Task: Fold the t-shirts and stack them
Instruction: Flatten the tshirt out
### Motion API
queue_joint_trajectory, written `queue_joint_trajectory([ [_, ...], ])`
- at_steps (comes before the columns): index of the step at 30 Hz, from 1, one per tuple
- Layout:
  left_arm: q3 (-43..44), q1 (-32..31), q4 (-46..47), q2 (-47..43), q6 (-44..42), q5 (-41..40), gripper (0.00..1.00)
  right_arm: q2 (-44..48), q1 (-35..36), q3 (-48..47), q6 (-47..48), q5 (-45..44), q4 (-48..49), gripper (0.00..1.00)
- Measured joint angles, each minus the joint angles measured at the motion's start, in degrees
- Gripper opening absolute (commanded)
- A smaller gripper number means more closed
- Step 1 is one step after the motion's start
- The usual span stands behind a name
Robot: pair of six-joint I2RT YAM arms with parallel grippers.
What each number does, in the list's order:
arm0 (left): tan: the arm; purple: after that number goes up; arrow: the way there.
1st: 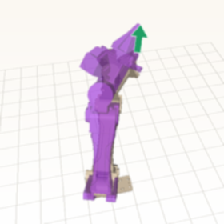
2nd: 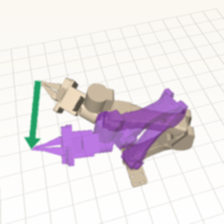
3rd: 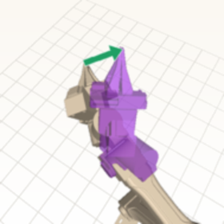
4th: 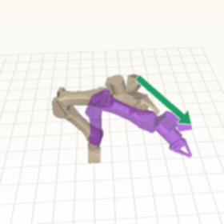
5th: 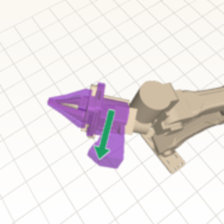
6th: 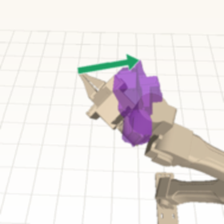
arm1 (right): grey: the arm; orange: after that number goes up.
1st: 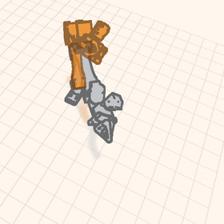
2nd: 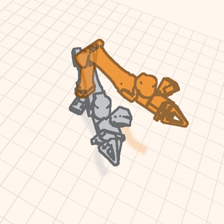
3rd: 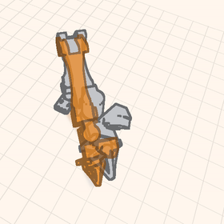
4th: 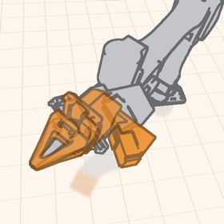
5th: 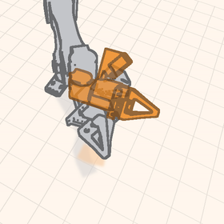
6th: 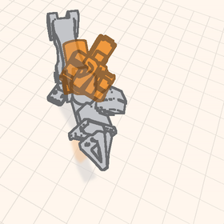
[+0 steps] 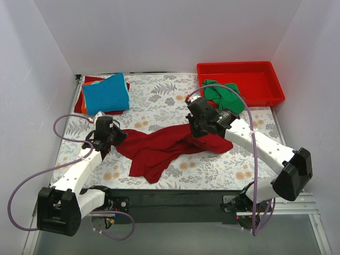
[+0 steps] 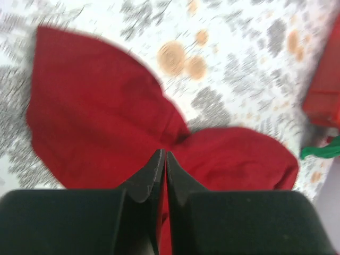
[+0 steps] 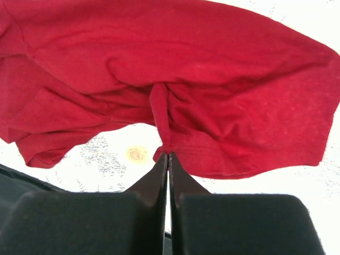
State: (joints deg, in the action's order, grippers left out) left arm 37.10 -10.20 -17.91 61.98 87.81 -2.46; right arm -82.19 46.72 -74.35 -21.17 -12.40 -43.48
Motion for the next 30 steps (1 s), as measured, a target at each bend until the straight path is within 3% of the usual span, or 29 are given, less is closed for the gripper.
queue_joint_trajectory([
  [6,-7.8,0.0,-4.7,-3.5,0.1,1.0,0.31,1.9,-2.8,5.1,0.0,-0.1,-1.4,0.01],
  [14,-9.4,0.0,-7.0,-3.5,-0.4,1.1,0.33,6.5,-11.5,10.8,0.6,-0.2,-3.5,0.01],
  [30,-12.7,0.0,-3.7,-0.3,-1.7,5.4,0.38,7.7,-12.3,11.9,0.4,2.0,-3.5,0.01],
])
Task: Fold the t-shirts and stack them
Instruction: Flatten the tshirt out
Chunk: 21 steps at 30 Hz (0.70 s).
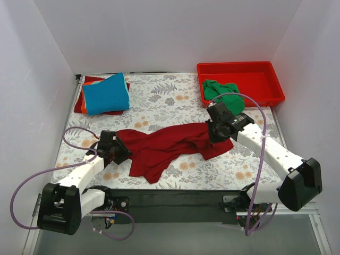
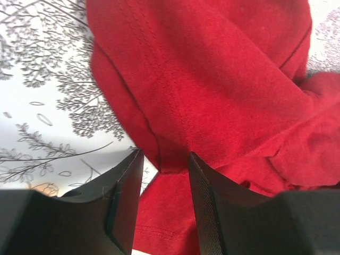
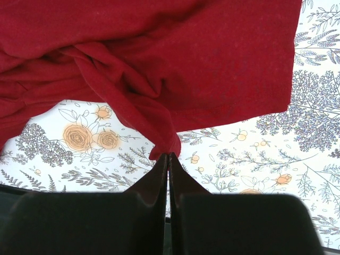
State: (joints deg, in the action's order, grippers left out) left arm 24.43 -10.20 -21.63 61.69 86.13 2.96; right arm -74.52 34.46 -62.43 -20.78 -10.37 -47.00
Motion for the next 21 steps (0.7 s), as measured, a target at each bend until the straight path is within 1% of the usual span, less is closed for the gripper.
queue_joint_trajectory([
  [2,-0.5,0.0,1.1,0.0,0.1,0.8,0.35,-0.1,0.0,0.0,0.0,0.0,0.0,0.01],
  [5,-1.4,0.0,2.9,0.0,0.4,1.8,0.26,-0.1,0.0,0.0,0.0,0.0,0.0,0.01],
  [6,-1.7,-0.1,3.4,0.0,0.4,2.1,0.19,-0.1,0.0,0.0,0.0,0.0,0.0,0.01],
  [8,-2.3,-0.1,4.7,0.1,0.7,2.7,0.11,-0.1,0.0,0.0,0.0,0.0,0.0,0.01],
  [10,-3.0,-0.2,6.1,0.9,1.0,3.3,0.0,-0.1,0.0,0.0,0.0,0.1,0.0,0.01],
  [13,-3.2,-0.4,8.1,2.3,1.6,4.4,0.0,-0.2,0.0,0.0,0.0,0.1,0.0,0.01],
  [16,-1.5,-0.4,6.3,2.4,1.9,3.8,0.0,-0.7,-0.1,-1.1,0.2,0.1,-0.3,0.01],
  [19,5.6,-0.4,1.6,2.5,1.6,2.7,0.0,-1.6,-0.5,-4.7,0.9,0.0,-0.8,0.01],
  [20,9.1,-0.3,0.4,2.6,1.3,2.2,0.0,-2.1,-0.8,-6.8,1.5,0.0,-1.4,0.01],
  [21,14.5,-0.1,-1.3,3.3,0.7,1.7,0.0,-2.7,-1.2,-9.1,1.8,0.0,-1.9,0.01],
])
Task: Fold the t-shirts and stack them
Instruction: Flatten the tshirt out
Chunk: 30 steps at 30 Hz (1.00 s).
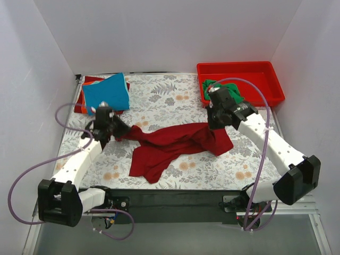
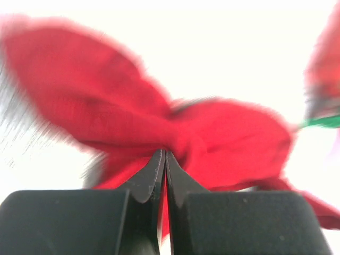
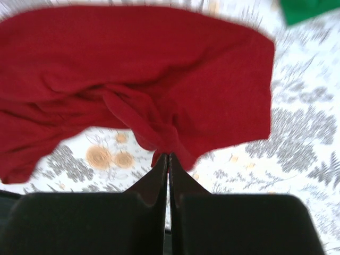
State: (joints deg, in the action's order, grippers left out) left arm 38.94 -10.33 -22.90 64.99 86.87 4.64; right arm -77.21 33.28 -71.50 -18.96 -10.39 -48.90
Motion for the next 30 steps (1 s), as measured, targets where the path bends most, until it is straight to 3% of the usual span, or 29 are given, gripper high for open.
queue_joint_trajectory([
  [5,26.1,2.5,-1.5,5.8,-3.8,-1.4,0.0,-6.2,-3.1,-17.3,3.2,-0.6,-1.3,0.01],
  [13,55.2,7.5,-5.2,16.4,-6.8,-1.8,0.0,-18.7,-6.6,-54.6,6.8,-1.9,-3.9,0.01],
  [15,62.2,7.8,-4.9,18.3,-7.7,-1.8,0.0,-18.9,-7.2,-59.8,7.2,-2.2,-3.3,0.01],
  [18,69.2,7.8,-2.3,18.9,-9.4,-1.4,0.0,-16.5,-7.8,-61.3,7.9,-2.8,-1.0,0.01],
  [21,72.7,7.8,1.9,17.5,-11.5,-1.1,0.0,-11.1,-8.0,-56.7,8.9,-3.2,2.8,0.01],
  [30,63.4,7.8,11.1,1.1,-22.4,-3.0,0.0,5.0,-8.0,-43.8,12.1,-3.2,12.7,0.01],
])
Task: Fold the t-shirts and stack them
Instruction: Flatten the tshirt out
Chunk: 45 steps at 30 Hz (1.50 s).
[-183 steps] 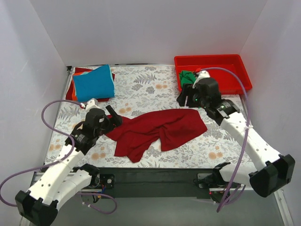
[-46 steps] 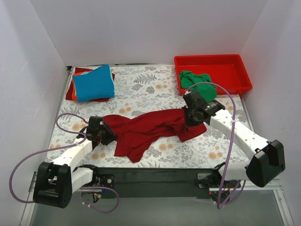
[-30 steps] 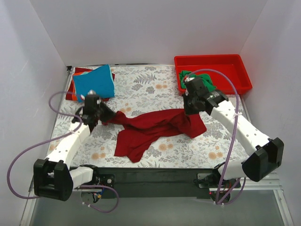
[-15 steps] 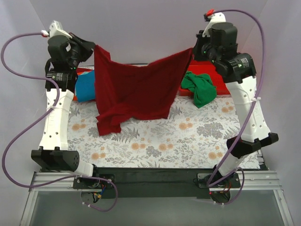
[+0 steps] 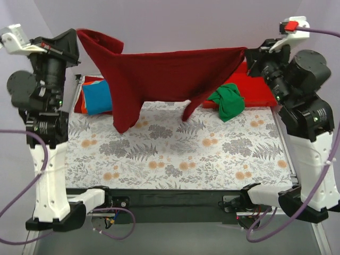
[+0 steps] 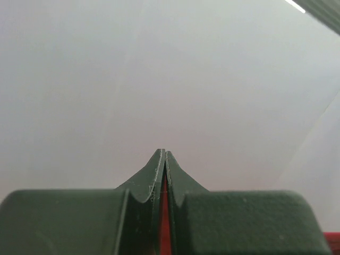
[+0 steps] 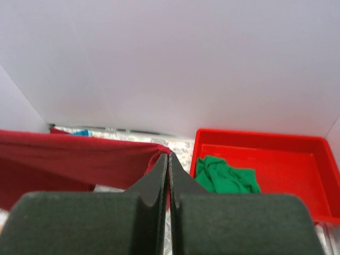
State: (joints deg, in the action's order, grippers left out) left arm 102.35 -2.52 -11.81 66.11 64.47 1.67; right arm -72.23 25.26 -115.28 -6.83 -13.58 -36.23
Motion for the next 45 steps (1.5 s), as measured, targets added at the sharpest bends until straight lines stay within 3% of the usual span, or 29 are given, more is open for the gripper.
queue_joint_trajectory([
  [7,-0.3,0.0,4.7,-10.2,-8.2,-2.1,0.0,8.0,0.0,2.6,2.6,0.4,5.6,0.01],
  [14,0.1,0.0,8.8,-13.7,-9.5,0.2,0.0,10.0,0.0,4.5,4.0,-0.8,10.1,0.01],
  [17,-6.5,0.0,10.0,-14.3,-5.8,3.7,0.01,11.9,0.0,11.1,3.2,-3.0,11.8,0.01],
  [18,-10.1,0.0,9.8,-14.3,-3.7,5.7,0.07,13.1,0.0,14.8,2.6,-3.7,12.6,0.01],
  [23,-30.9,-1.0,8.5,-10.6,6.9,15.0,0.09,18.4,0.0,34.2,-0.6,-7.6,11.7,0.01],
  [27,-45.2,-9.7,3.9,-2.7,10.6,14.2,0.11,19.5,0.0,42.5,-2.1,-10.0,8.7,0.01],
  [31,-49.8,-22.7,1.5,3.7,14.4,13.7,0.17,21.5,0.0,45.7,-2.5,-13.0,7.0,0.01],
  [38,-42.0,-39.5,2.0,19.8,18.2,9.6,0.3,23.2,-0.1,48.3,-4.1,-14.8,6.4,0.01],
  [41,-36.9,-44.2,-0.3,27.9,18.2,7.1,0.34,23.2,-0.1,49.4,-5.1,-14.8,6.1,0.01],
  [44,-33.3,-48.1,-3.9,34.5,17.4,4.5,0.48,23.9,-0.1,50.4,-6.0,-14.8,5.9,0.01],
  [45,-32.5,-49.0,-4.8,36.0,17.3,3.9,0.48,24.0,-0.1,50.5,-6.1,-14.8,5.9,0.01],
])
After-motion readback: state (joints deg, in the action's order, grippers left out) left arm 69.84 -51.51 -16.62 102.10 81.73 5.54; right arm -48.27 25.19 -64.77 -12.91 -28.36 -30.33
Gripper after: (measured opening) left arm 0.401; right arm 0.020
